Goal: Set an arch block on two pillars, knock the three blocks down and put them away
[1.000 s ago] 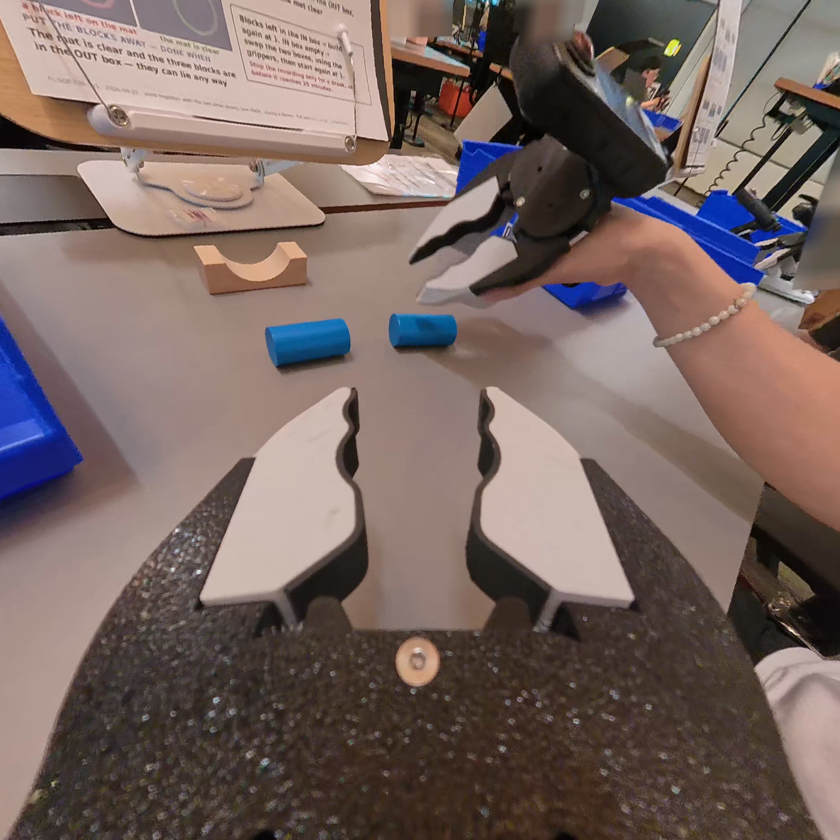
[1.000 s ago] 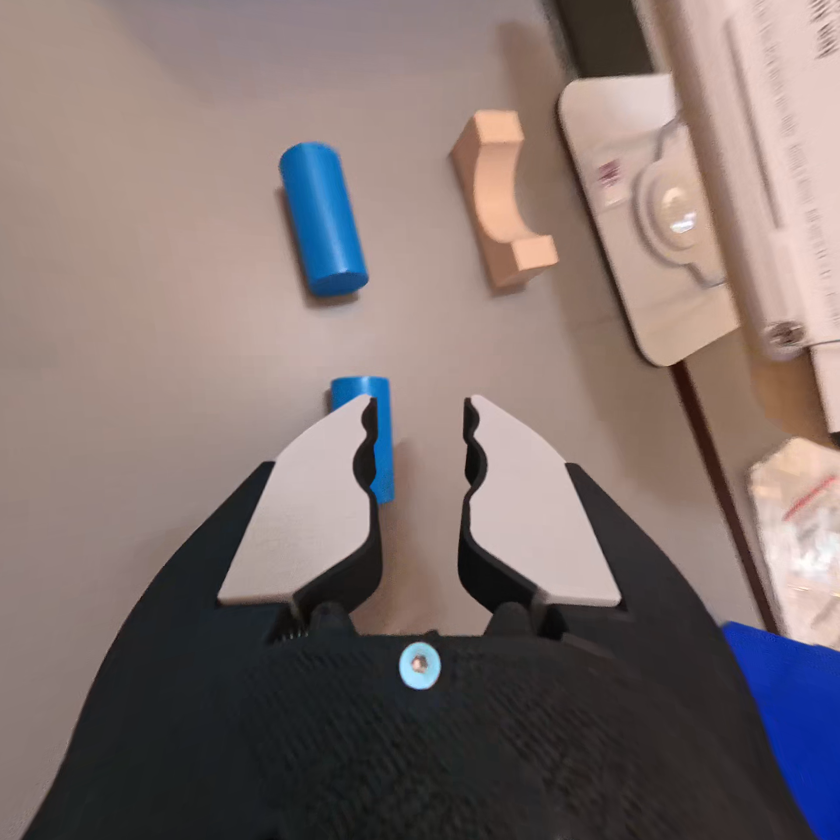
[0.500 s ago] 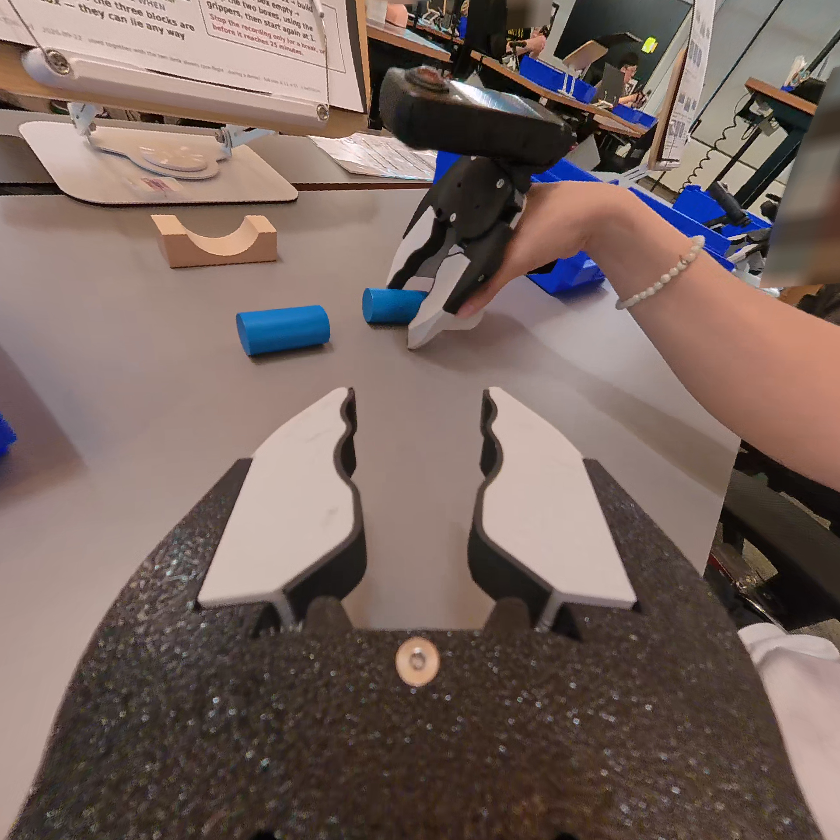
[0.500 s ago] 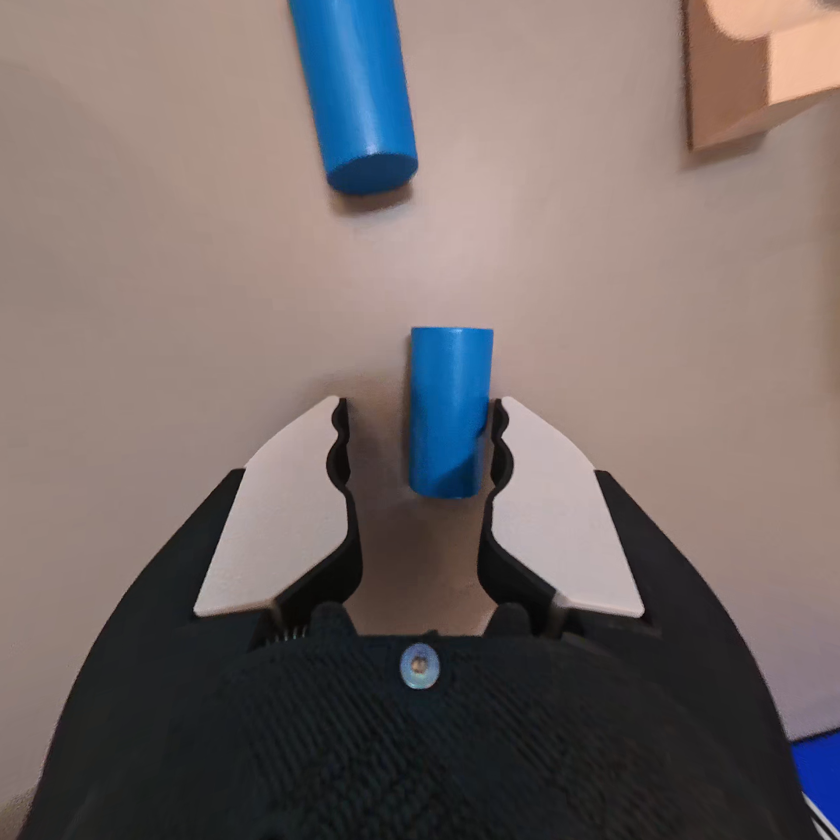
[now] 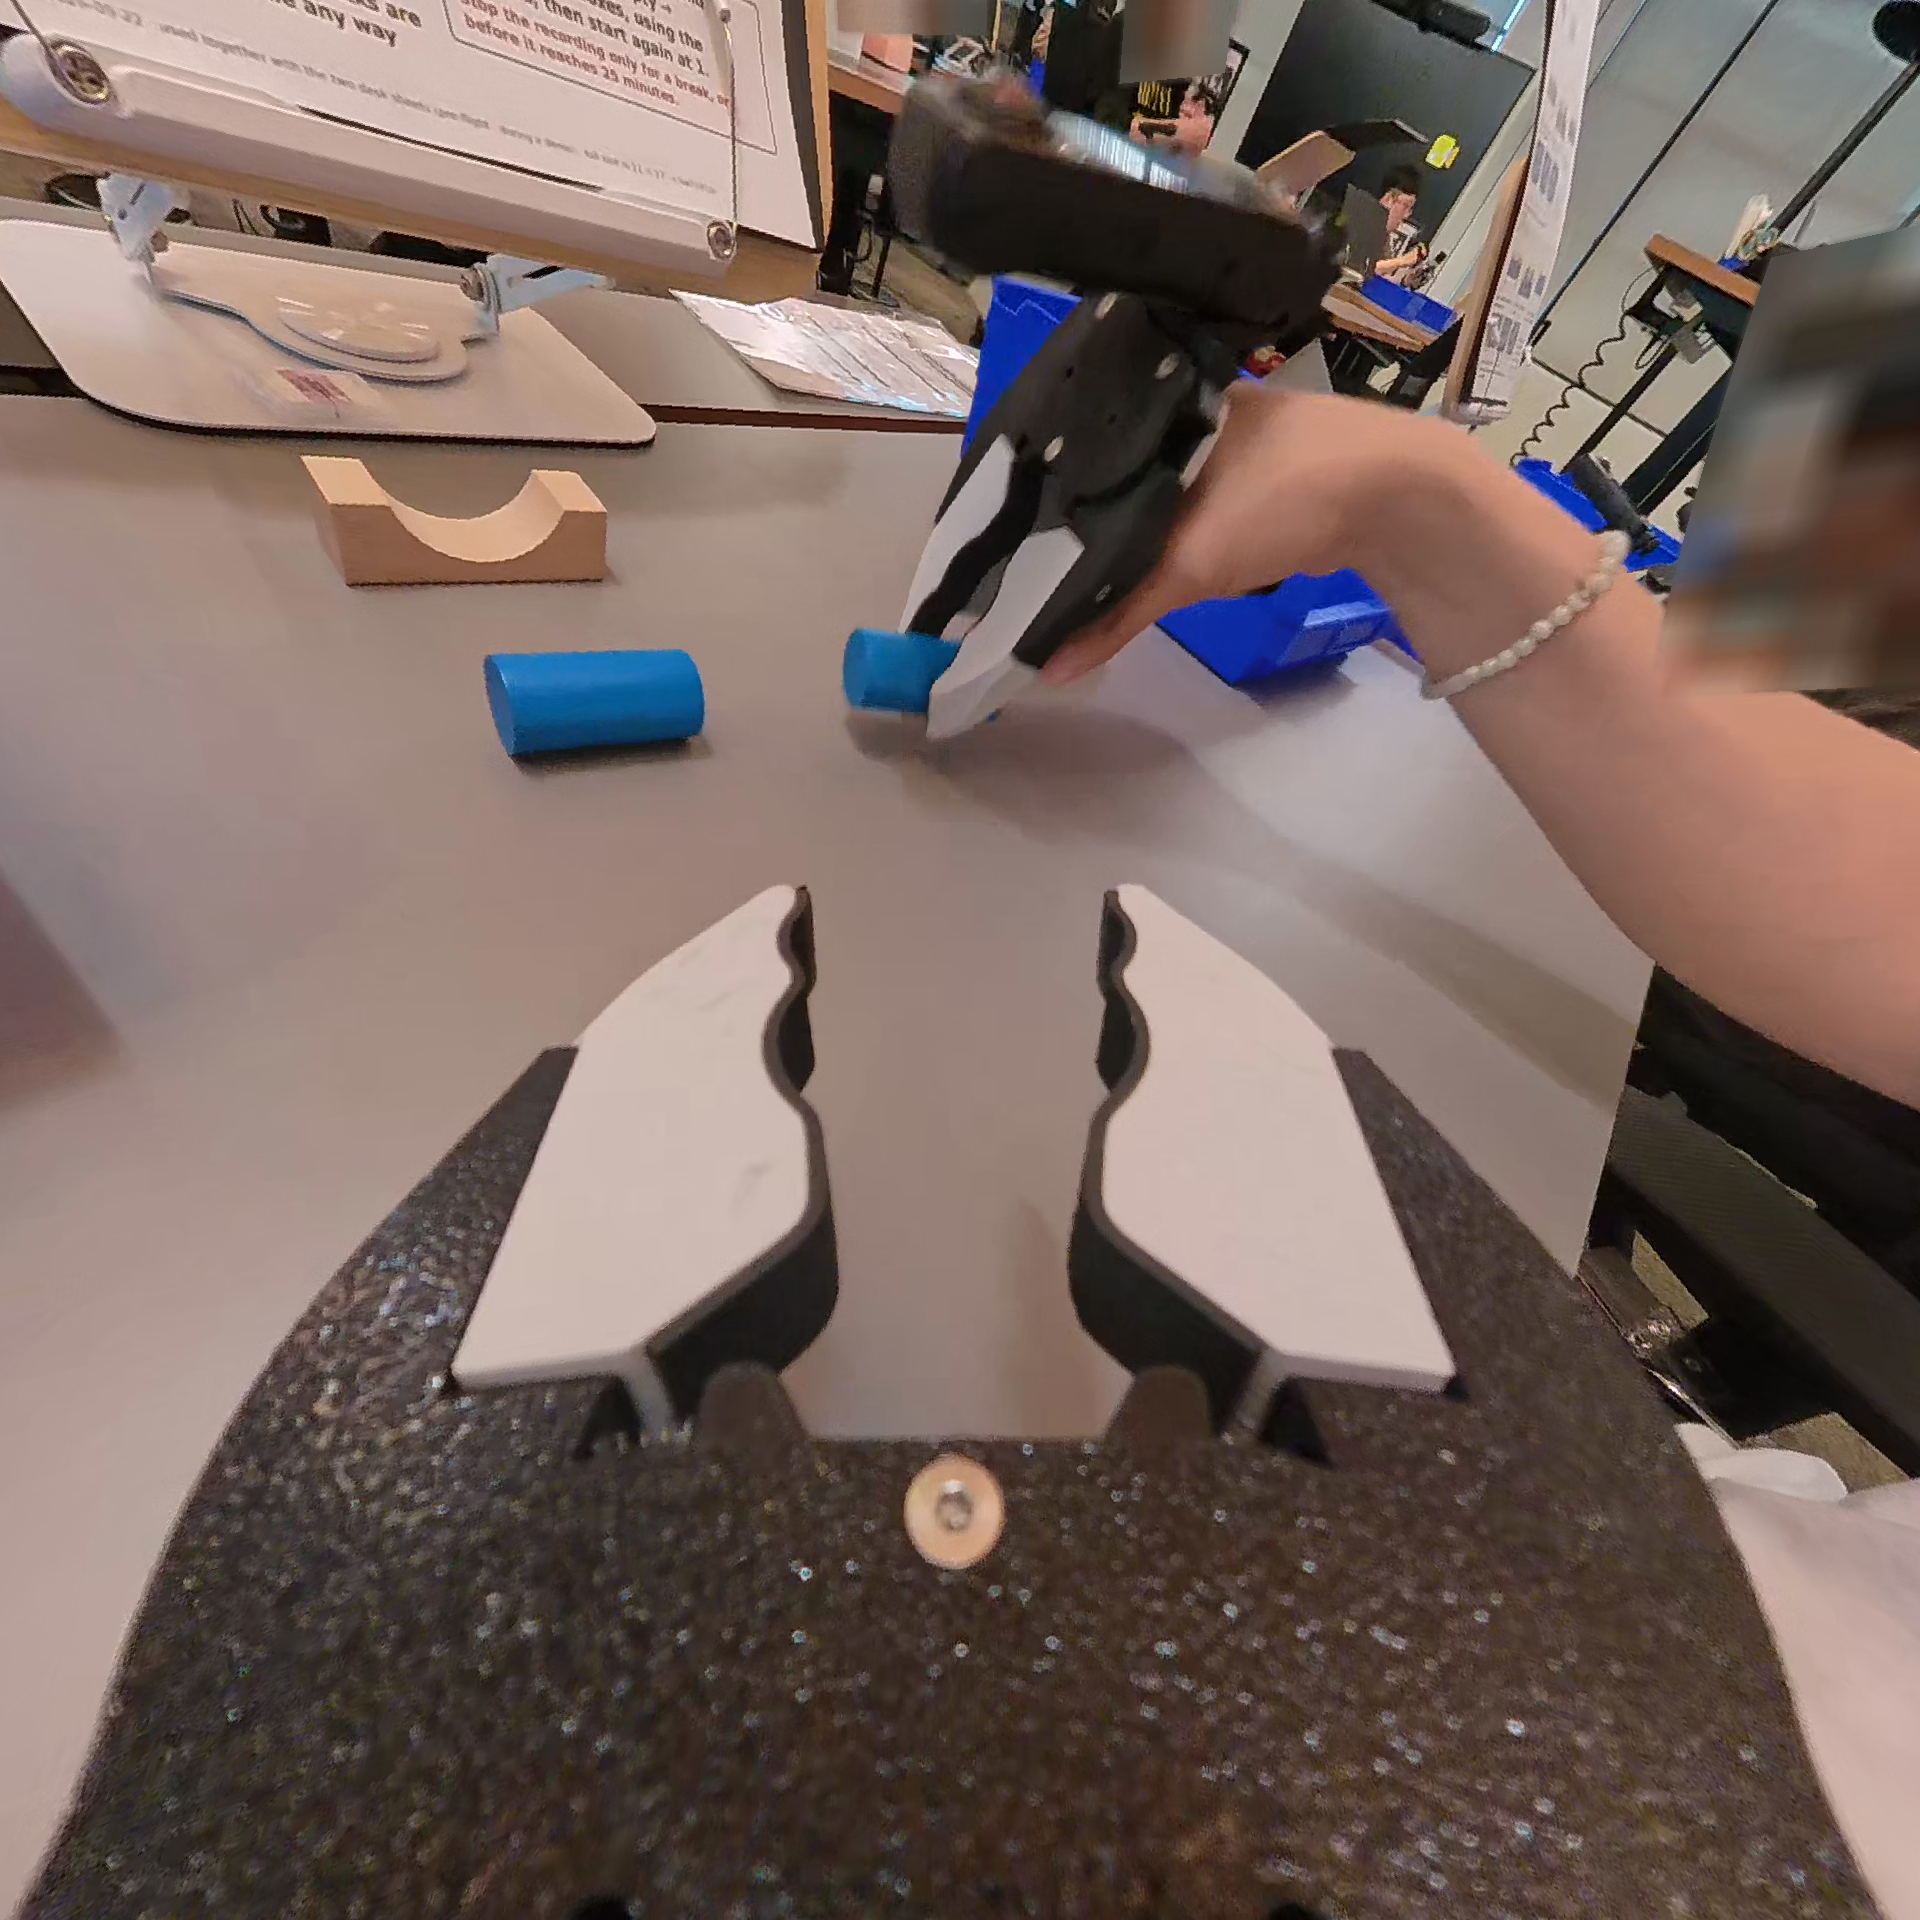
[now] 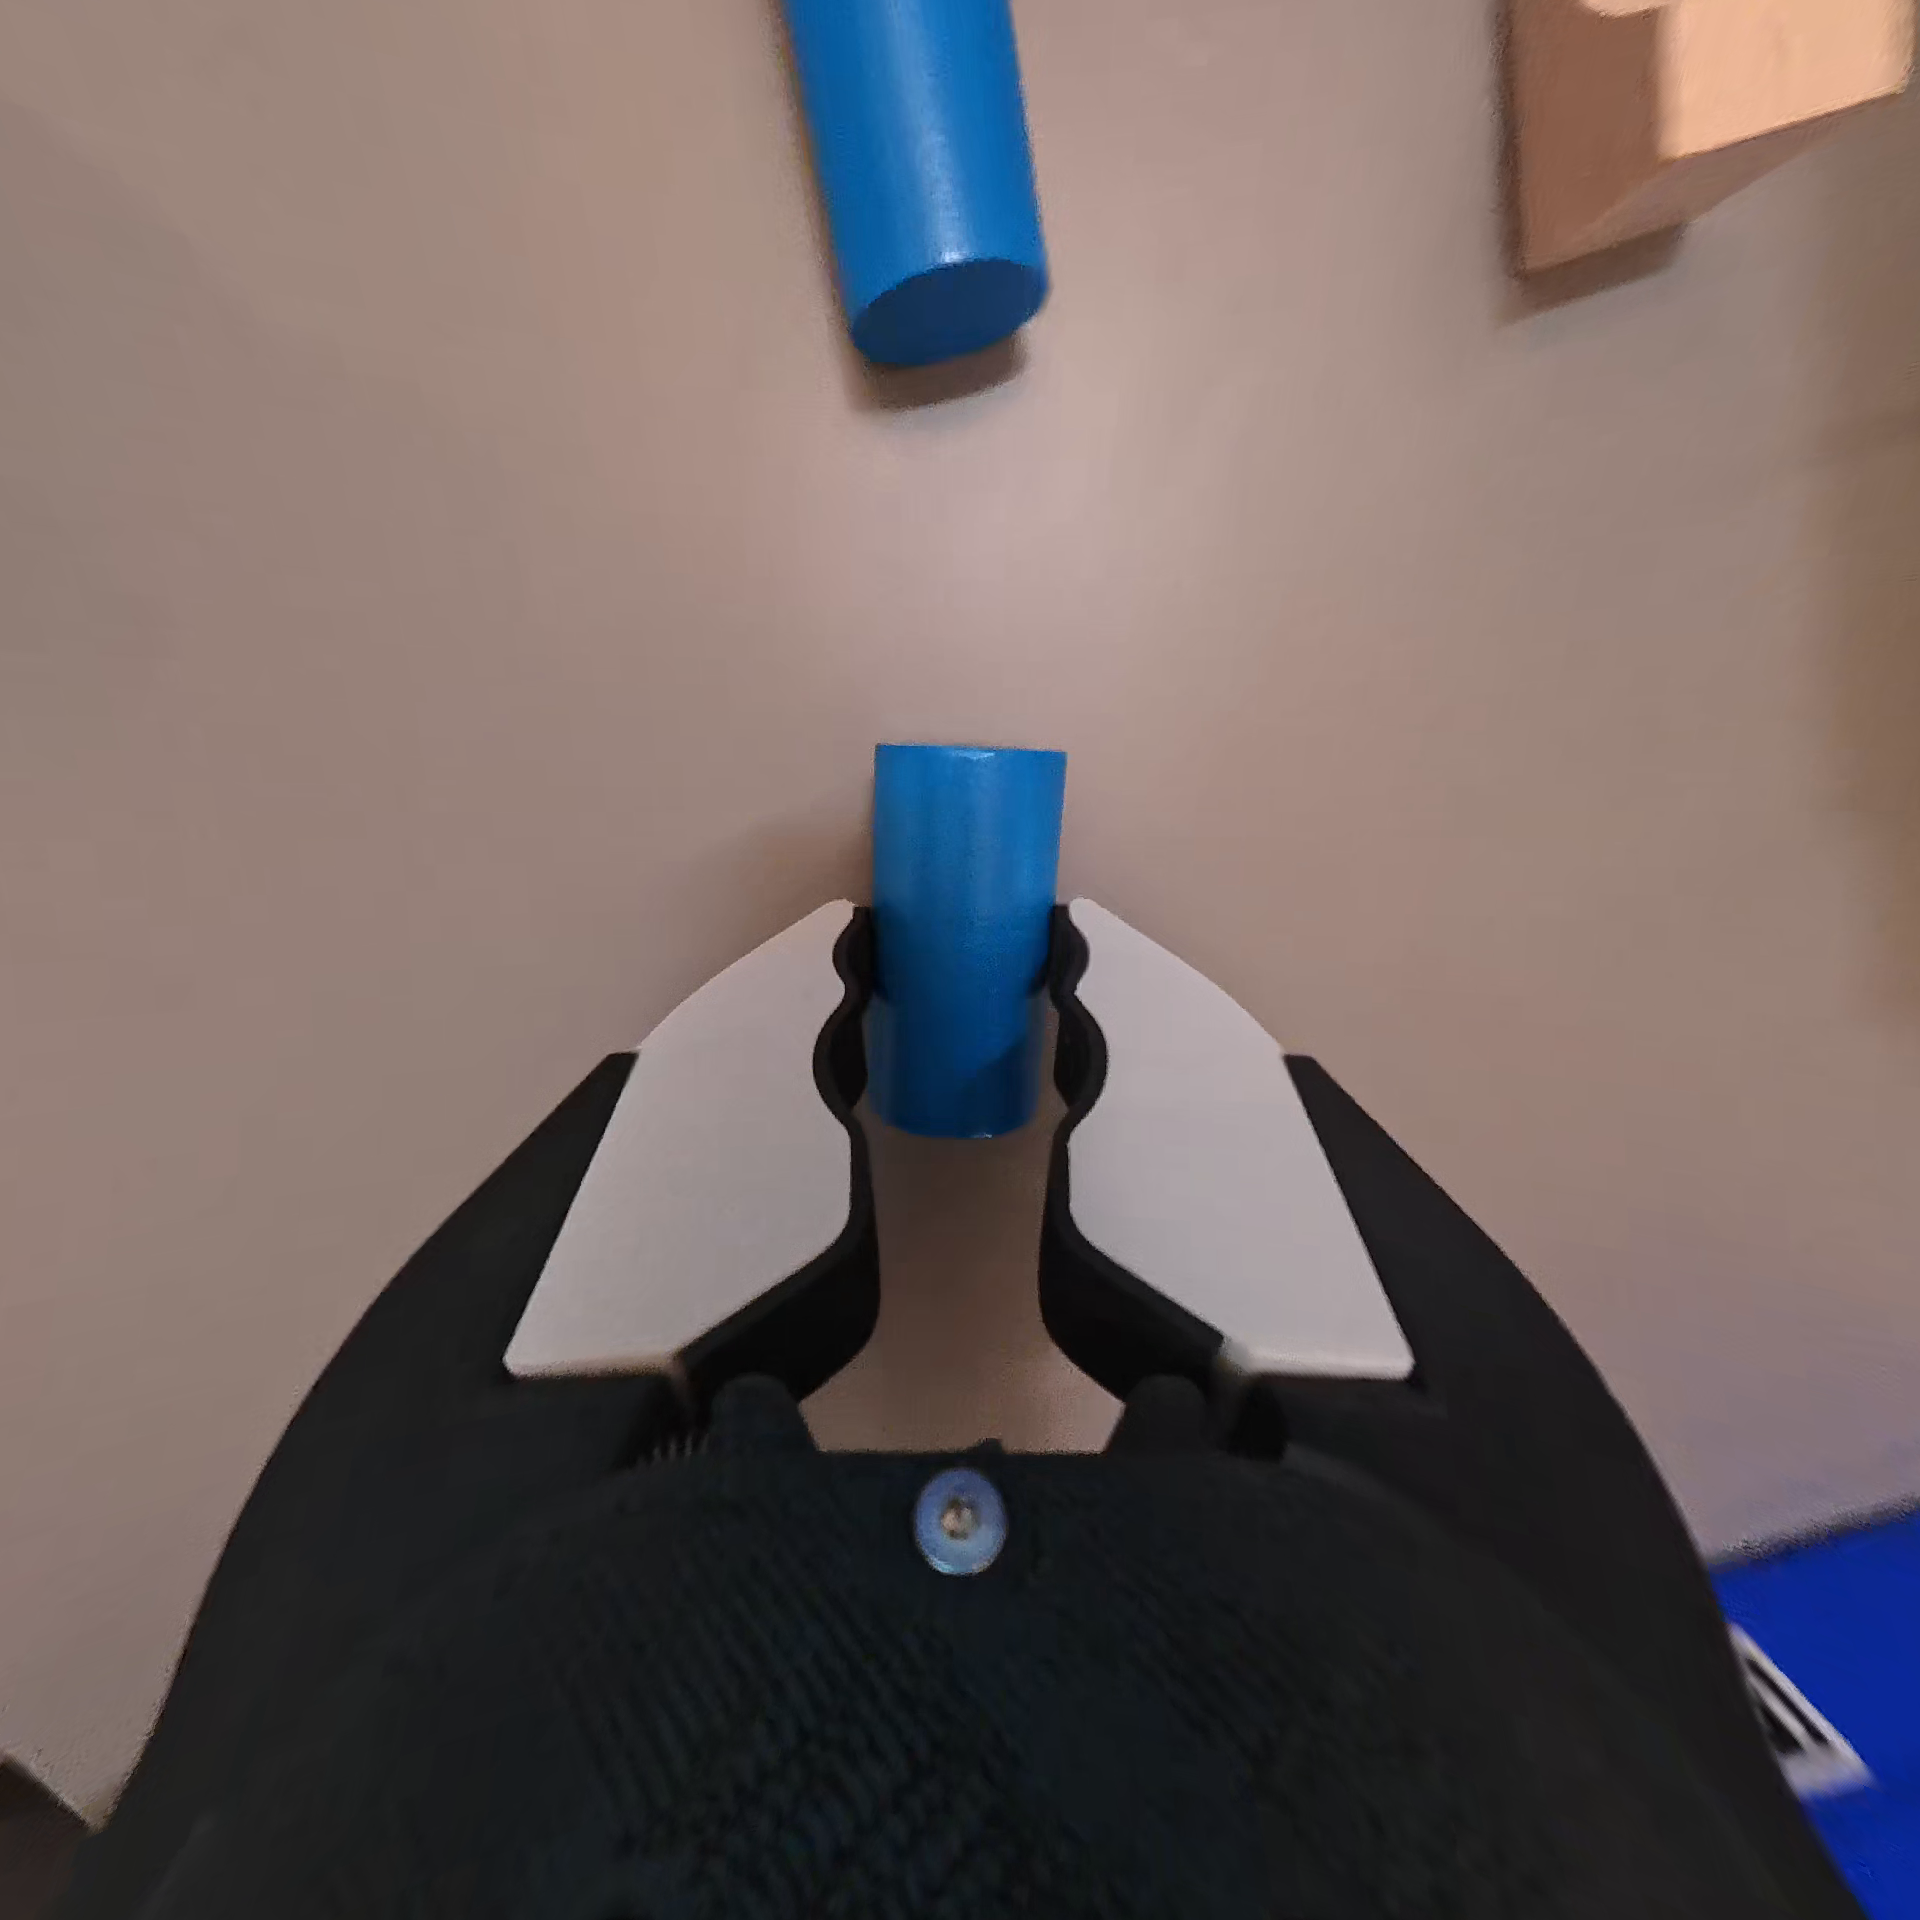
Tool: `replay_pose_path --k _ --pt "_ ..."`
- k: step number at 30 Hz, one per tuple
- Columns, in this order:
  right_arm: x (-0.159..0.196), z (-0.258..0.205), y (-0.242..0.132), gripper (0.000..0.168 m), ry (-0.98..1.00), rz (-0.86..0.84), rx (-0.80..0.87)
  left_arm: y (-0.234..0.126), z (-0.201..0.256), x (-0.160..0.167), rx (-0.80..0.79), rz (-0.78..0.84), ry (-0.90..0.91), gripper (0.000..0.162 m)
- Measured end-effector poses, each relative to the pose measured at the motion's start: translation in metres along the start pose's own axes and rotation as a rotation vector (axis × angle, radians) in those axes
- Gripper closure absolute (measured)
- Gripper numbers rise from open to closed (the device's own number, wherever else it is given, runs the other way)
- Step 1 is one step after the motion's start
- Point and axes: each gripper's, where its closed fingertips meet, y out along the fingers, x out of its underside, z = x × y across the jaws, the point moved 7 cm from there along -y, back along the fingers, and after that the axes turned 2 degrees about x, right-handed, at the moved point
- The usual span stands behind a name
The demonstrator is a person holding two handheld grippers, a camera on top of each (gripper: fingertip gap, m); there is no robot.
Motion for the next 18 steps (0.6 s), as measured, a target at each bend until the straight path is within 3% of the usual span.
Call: replay_pose_path --k 5,10,13,18 --pt "0.037 0.033 -0.091 0.135 0.099 0.096 0.177 -0.003 0.001 -0.001 0.0 0.004 0.011 0.11" --pt "0.124 0.093 -0.17 0.135 0.402 0.111 0.393 -0.002 0.003 -0.003 0.012 0.019 0.0 0.11" --pt "0.186 0.126 -0.164 0.135 0.609 0.065 0.393 -0.001 0.006 -0.004 0.023 0.02 0.008 0.11" --pt "0.26 0.142 -0.112 0.134 0.835 -0.033 0.302 0.0 0.008 -0.006 0.029 0.002 0.018 0.11"
